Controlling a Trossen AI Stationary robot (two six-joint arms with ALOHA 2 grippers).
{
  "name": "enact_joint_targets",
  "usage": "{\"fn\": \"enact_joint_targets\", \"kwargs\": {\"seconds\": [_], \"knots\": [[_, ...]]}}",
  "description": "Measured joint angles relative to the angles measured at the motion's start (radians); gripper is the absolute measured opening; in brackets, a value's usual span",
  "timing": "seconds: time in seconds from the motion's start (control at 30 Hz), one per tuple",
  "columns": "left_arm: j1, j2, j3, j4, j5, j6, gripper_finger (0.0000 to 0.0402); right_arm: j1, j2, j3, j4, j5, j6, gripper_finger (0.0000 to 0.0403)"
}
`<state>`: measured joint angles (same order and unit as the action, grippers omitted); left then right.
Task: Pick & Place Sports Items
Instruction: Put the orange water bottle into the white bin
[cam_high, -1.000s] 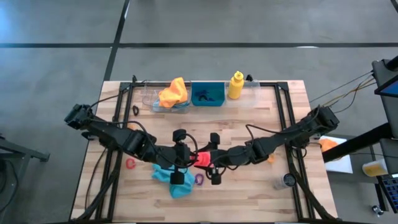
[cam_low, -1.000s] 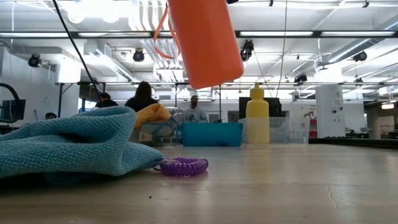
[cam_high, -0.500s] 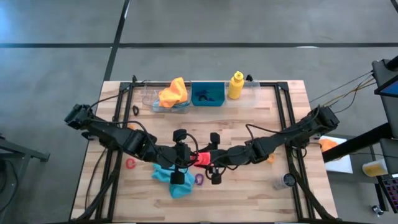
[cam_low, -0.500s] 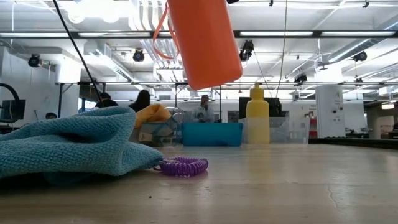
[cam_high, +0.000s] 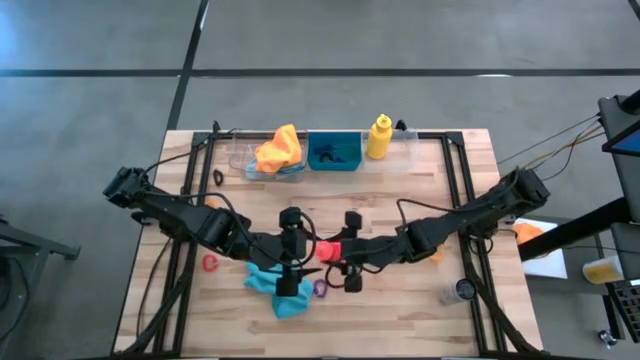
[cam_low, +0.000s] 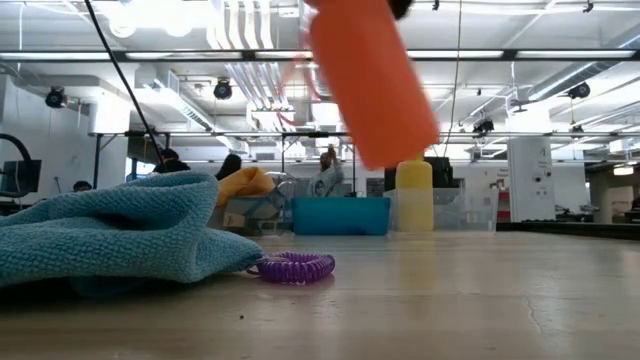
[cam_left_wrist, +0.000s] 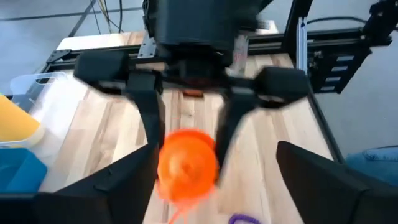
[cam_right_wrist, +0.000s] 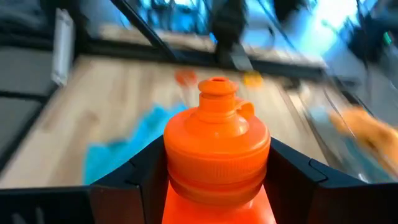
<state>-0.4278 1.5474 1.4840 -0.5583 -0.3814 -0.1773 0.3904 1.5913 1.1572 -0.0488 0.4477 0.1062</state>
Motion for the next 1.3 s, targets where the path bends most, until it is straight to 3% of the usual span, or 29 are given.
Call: {"fn": "enact_joint_targets", "kwargs": {"seconds": [0.17, 0.43, 0.6, 0.77, 0.9, 0.97, 1.1, 1.3], "knots": [[0.000, -0.029, -0.004, -0.087, 0.000, 0.041, 0.0353, 0.012, -0.063, 0.000, -0.285, 0.065, 0.179, 0.0203], [0.005, -0.109, -0.087, -0.150, -0.008, 0.013, 0.0366, 0.075, -0.252, -0.004, -0.693, 0.283, 0.403, 0.0203], [0.012, -0.217, -0.225, -0.106, -0.005, -0.014, 0.0366, 0.111, -0.420, -0.092, -0.776, 0.412, 0.489, 0.0203], [0.041, -0.372, -0.406, 0.049, 0.010, -0.014, 0.0366, 0.080, -0.611, -0.272, -0.655, 0.506, 0.466, 0.0203], [0.089, -0.496, -0.561, 0.186, 0.043, -0.007, 0.0366, -0.008, -0.756, -0.443, -0.345, 0.517, 0.238, 0.0203], [0.112, -0.549, -0.636, 0.264, 0.066, 0.011, 0.0366, -0.078, -0.819, -0.526, -0.128, 0.462, 0.064, 0.0203], [0.131, -0.630, -0.778, 0.415, 0.076, 0.054, 0.0366, -0.272, -0.921, -0.664, 0.231, 0.253, -0.184, 0.0203], [0.131, -0.689, -0.924, 0.537, 0.079, 0.073, 0.0366, -0.630, -0.996, -0.743, 0.322, 0.086, -0.233, 0.0203]]}}
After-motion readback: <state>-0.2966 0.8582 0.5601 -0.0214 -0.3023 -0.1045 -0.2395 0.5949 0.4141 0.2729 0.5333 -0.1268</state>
